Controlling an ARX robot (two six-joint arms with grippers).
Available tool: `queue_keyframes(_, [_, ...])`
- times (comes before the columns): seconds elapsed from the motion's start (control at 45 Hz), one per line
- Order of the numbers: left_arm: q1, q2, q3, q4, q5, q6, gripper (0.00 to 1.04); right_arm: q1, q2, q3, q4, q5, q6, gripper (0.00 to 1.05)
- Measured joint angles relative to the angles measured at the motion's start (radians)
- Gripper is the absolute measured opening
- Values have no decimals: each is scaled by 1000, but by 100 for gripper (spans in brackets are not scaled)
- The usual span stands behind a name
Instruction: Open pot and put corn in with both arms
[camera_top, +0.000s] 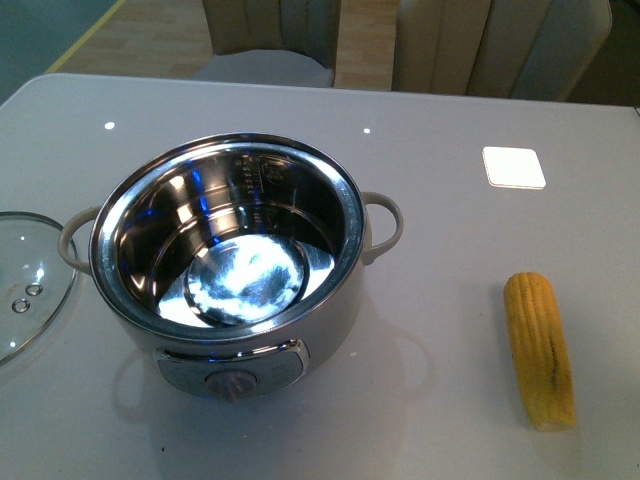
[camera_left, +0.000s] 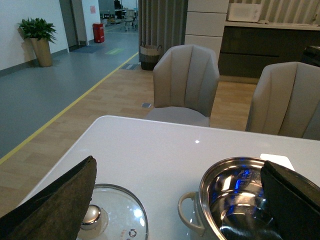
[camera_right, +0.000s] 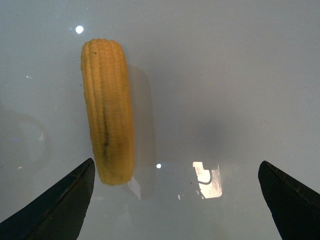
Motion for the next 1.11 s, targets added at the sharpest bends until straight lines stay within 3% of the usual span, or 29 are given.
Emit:
queue_keyframes(0.289, [0, 0, 0, 0, 0, 0, 98, 52, 388, 167, 142, 8, -55, 96])
queue_keyframes(0.711, [0, 0, 0, 0, 0, 0, 98, 143, 571, 311, 155, 31, -92, 96])
queue_keyframes(1.111, [0, 0, 0, 0, 0, 0, 98, 155, 712, 401, 151, 44, -127, 96])
